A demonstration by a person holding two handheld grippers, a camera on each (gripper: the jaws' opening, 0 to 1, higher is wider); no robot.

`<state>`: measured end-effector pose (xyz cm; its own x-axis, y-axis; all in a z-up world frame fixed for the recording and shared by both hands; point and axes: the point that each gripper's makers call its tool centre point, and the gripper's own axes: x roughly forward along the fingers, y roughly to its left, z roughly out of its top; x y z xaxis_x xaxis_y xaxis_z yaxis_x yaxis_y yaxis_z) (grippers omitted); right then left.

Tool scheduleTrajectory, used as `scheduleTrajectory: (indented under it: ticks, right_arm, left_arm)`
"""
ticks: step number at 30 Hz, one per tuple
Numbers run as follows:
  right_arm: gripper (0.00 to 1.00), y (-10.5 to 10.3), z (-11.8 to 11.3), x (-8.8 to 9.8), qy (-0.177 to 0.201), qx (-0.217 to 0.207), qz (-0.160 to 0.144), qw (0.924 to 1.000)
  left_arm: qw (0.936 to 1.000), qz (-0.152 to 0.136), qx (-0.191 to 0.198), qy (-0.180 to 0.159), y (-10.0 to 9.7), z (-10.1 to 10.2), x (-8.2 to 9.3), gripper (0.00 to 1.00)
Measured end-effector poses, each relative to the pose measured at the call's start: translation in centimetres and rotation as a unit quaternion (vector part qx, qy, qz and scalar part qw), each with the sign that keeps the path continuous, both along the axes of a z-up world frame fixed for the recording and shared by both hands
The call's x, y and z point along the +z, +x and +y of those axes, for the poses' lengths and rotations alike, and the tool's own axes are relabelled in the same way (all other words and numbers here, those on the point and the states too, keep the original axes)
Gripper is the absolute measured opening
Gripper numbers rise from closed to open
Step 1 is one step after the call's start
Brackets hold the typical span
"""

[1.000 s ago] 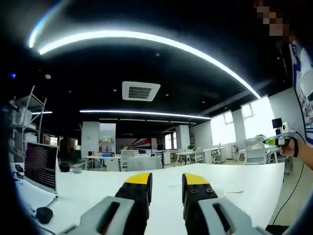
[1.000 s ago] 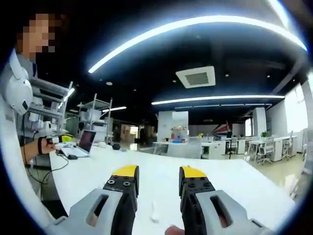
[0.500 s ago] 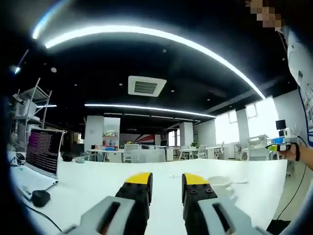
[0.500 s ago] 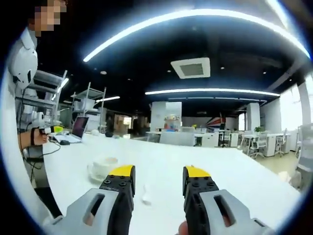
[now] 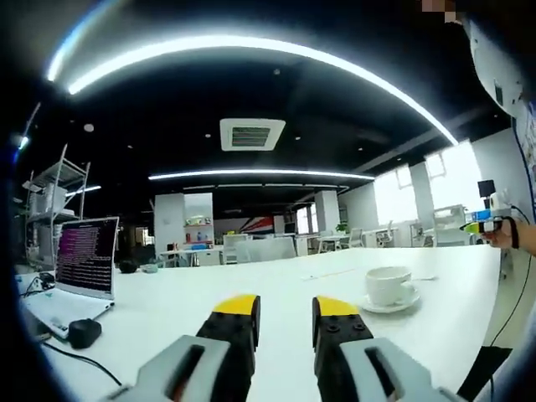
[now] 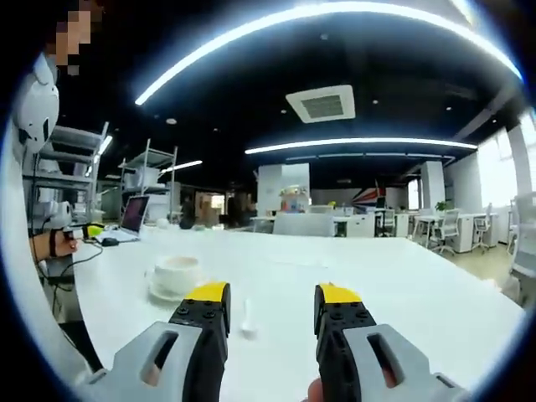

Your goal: Tidy tabletop coffee trays, cups and spoons，present forward

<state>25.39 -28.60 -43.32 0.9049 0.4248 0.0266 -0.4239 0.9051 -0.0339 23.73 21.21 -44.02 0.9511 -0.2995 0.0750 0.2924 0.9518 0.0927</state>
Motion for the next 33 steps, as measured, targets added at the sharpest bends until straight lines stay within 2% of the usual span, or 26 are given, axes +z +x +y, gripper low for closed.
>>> scheduleTrajectory:
  ticks: [2,5,10,13,15,17,21,24,25,27,28,31,32,33]
  right_arm:
    - [0.4,-0.1,0.2,0.3,0.001,0.0,-0.004,1.0]
    - [0.4,0.0,0.4,0.6,0.0,0.001,-0.008,1.0]
    - [0.39,0.1,0.4,1.6,0.0,0.003,-0.008,1.0]
    - [0.32,0.1,1.0,1.7,0.005,0.015,0.036,0.9992]
    - [0.34,0.5,0.9,2.1,-0.006,0.023,0.034,0.9991]
    - [0.34,0.9,0.9,1.9,-0.018,0.031,0.05,0.9981]
    - [0.32,2.0,1.4,0.9,-0.058,0.061,0.106,0.9908]
    - [0.32,2.9,2.0,0.7,-0.092,0.071,0.113,0.9868]
    - [0.31,3.2,2.2,0.9,-0.098,0.073,0.103,0.9871]
    - [0.31,3.5,2.7,1.2,-0.079,0.084,0.112,0.987]
    - [0.31,3.6,2.9,1.4,-0.079,0.088,0.109,0.987]
    - [0.3,4.3,3.6,1.2,-0.078,0.103,0.126,0.9836]
    - [0.3,4.5,4.0,0.9,-0.073,0.108,0.142,0.9812]
    - [0.3,4.9,4.2,0.9,-0.079,0.112,0.141,0.9804]
  left_arm:
    - [0.9999,0.003,-0.01,-0.006,-0.1,-0.4,0.3,0.27]
    - [0.9996,0.004,-0.026,0.01,-0.4,-1.3,0.7,0.27]
    - [0.999,0.013,-0.034,0.027,-0.5,-1.4,1.1,0.27]
    - [0.9964,0.037,-0.054,0.054,-0.5,-1.2,0.4,0.27]
    - [0.9936,0.048,-0.075,0.069,-0.6,-1.4,0.2,0.28]
    - [0.992,0.051,-0.085,0.078,-0.5,-1.5,0.6,0.29]
    - [0.9876,0.058,-0.114,0.091,-0.6,-1.9,2.0,0.29]
    - [0.9854,0.057,-0.124,0.101,-0.6,-1.7,3.1,0.29]
    - [0.9848,0.057,-0.126,0.105,-0.6,-1.7,3.3,0.29]
    - [0.9825,0.057,-0.128,0.123,-0.5,-1.5,3.4,0.29]
    - [0.9817,0.059,-0.129,0.127,-0.4,-1.4,3.4,0.29]
    - [0.9766,0.07,-0.142,0.145,-0.4,-1.4,3.2,0.29]
    - [0.9743,0.074,-0.148,0.153,-0.5,-1.5,3.1,0.3]
    - [0.973,0.077,-0.151,0.157,-0.4,-1.5,3.1,0.3]
